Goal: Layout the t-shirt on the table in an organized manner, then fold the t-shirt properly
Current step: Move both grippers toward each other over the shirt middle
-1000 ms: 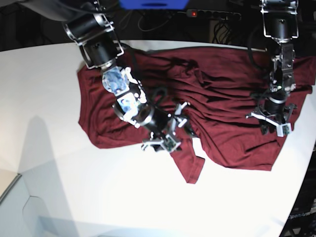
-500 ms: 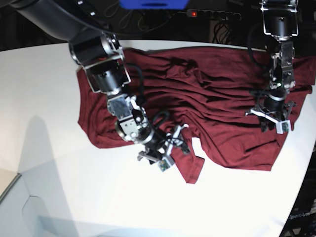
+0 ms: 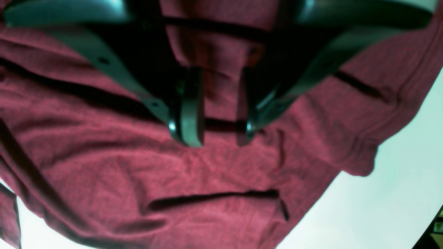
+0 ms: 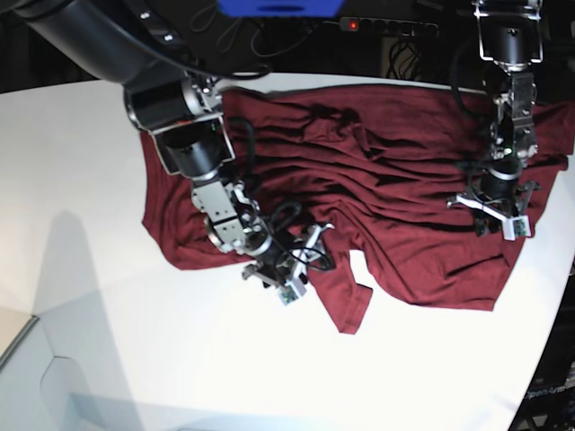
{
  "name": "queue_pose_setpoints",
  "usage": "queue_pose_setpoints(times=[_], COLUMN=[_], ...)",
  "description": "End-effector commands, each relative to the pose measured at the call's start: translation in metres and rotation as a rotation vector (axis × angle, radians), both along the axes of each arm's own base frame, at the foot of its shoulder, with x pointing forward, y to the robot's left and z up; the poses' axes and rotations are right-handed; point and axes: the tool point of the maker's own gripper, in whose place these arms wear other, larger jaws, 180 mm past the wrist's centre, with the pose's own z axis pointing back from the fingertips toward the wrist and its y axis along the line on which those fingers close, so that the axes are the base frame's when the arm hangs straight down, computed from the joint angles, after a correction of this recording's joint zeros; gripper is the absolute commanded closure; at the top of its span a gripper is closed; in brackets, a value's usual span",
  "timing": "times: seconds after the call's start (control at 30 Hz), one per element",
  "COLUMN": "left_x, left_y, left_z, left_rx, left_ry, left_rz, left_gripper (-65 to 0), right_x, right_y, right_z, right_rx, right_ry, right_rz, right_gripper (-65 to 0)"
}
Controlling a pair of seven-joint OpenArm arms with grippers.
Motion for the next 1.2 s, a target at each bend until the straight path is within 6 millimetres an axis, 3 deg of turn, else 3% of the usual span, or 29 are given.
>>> queue_pose_setpoints(times=[0.0,0.17,0.2,0.27,0.4,0.57,0.7,0.77,0.87,1.0,1.1,1.17], left_x=[0.012,0.011,0.011,0.012,0.020,0.034,0.047,0.052,0.057,0.061,0.061,0.060], left_y=[0.006,0.007,0.007,0.006,-0.005,-0.033,-0.047,-0.056,-0.062,-0.068,-0.071,-0.071], left_z=[0.021,0.020,0.021,0.025,0.055,0.108,0.113,0.104,0.102,0.107,0.107,0.106], left_rx=[0.020,0.020,0.020,0.020,0.030,-0.029,-0.144,-0.208,-0.257,-0.298,-0.316,-0.330], left_ry=[-0.066,-0.064,-0.065,-0.076,-0.154,-0.307,-0.277,-0.246,-0.242,-0.258,-0.259,-0.260], left_rz=[-0.002,0.001,0.000,-0.001,-0.034,-0.073,-0.077,-0.071,-0.063,-0.065,-0.069,-0.066], left_gripper=[-16.0,-16.0,-16.0,-16.0,-16.0,-16.1,-16.2,-16.2,-17.6,-30.1,-39.5,-39.4], right_x=[0.011,0.018,0.022,0.028,0.041,0.049,0.046,0.036,0.007,-0.030,-0.053,-0.064], right_y=[0.005,0.006,0.006,0.007,0.008,0.010,0.010,0.018,0.045,0.074,0.085,0.086], right_z=[0.017,0.026,0.032,0.044,0.078,0.113,0.131,0.141,0.157,0.171,0.166,0.155], right_rx=[0.021,0.030,0.034,0.041,0.062,0.083,0.102,0.108,0.116,0.141,0.137,0.131], right_ry=[-0.035,-0.061,-0.077,-0.108,-0.202,-0.300,-0.358,-0.399,-0.469,-0.527,-0.534,-0.515], right_rz=[0.002,0.000,-0.001,-0.003,-0.006,-0.006,-0.009,0.014,0.103,0.191,0.248,0.265], right_gripper=[-29.4,-1.9,0.0,0.0,0.0,0.0,0.0,0.0,0.0,0.0,0.0,0.0])
